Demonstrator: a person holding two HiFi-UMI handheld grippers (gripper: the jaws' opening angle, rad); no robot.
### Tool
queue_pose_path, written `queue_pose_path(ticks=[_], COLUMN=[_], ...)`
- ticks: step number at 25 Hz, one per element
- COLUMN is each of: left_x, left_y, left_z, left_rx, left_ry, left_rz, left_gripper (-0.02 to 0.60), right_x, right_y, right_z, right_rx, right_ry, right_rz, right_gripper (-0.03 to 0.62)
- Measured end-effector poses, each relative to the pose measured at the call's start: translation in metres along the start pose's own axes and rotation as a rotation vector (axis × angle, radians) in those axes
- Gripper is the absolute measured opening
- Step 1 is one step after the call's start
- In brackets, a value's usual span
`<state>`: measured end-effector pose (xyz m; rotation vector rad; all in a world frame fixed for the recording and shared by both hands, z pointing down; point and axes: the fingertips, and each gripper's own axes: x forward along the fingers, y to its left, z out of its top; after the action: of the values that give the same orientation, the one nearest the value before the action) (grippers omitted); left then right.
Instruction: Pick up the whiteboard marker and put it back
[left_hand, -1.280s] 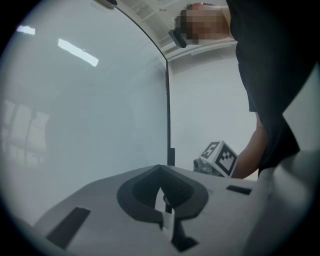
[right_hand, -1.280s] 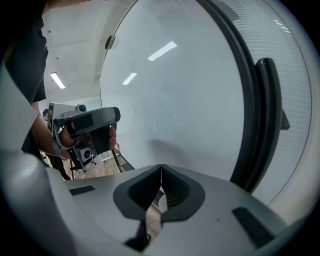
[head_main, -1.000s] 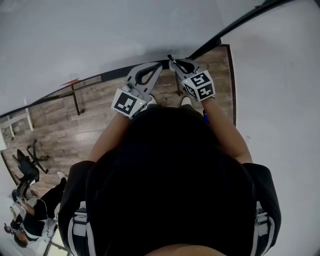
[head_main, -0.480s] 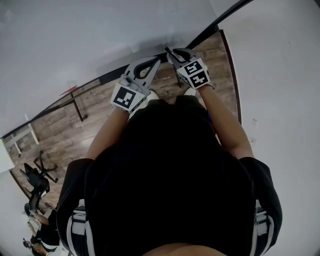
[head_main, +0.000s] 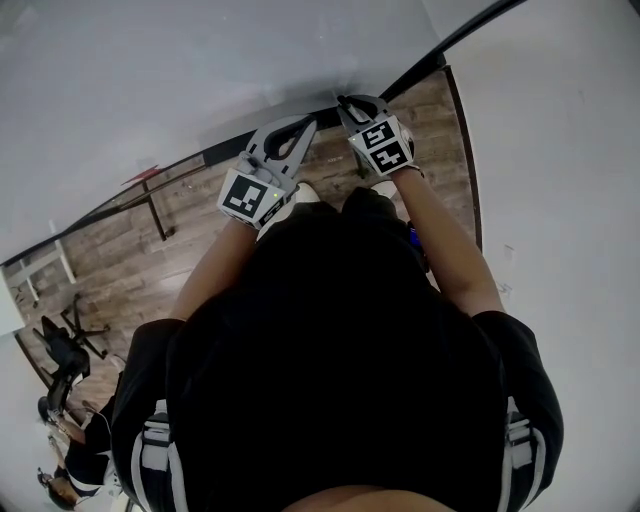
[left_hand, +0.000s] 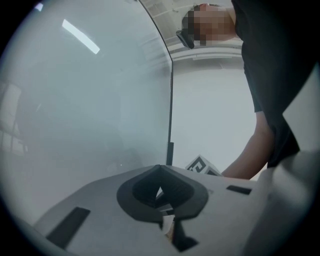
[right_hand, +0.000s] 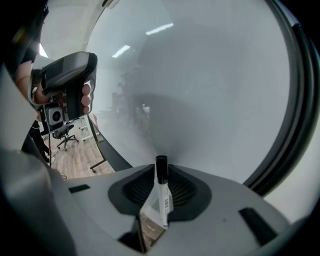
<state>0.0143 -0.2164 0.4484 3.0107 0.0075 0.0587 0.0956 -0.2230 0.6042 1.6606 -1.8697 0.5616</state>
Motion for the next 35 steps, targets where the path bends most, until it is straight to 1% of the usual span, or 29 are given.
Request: queue_pose_path(ticks=[3,5,9,13,16,22,28,35], left_x=[-0.006,-0.01,-0.016,-0.019,-0.02,-0.018,-0.015,-0.014], left_y=[0.001,0.001,-0.001,0.0,0.0,-0.006,-0.006,-0.003], left_z=[-0.002,-0.003,-0.001,0.0,-0.001,0.007,0.007,0.015], left_rx=[0.001,0.004,-0.004,-0.029,-0.018,0.009,0.021,0.03], left_ry=[0.008,0.011,0.005,0.006,0.02,-0.011,0.012,0.011], left_rz=[0.018,0.025,0.029,0.028,0.03,0.013,0.003,0.008], left_gripper=[0.003,0.004,0.005,0.004,0.005,0.005,0.005,0.005], right_x=[0.002,0.001,-0.007,-0.015,-0.019,-0.032,-0.049,-0.079], right_y=[-0.001,-0.002,-0.004,-0.004,-0.003,-0.005,-0.006,-0.006], right_z=[0.0,0.001,0.009,0.016,0.018,0.018,0.029,0.06], right_rx=[-0.009,0.008,0.062,0.07,0.059,0.065,0.08,0.087], right_ry=[0.0,-0.008,-0.061,-0.099,-0.116,-0.133,-0.181,-0.262], right_rz=[-0.015,-0.019,-0.02,-0.042,-0.056,-0.077,-0.084,-0.088], right_gripper=[0.071,0.064,0.061,0.061,0.061,0.061,0.063,0.061])
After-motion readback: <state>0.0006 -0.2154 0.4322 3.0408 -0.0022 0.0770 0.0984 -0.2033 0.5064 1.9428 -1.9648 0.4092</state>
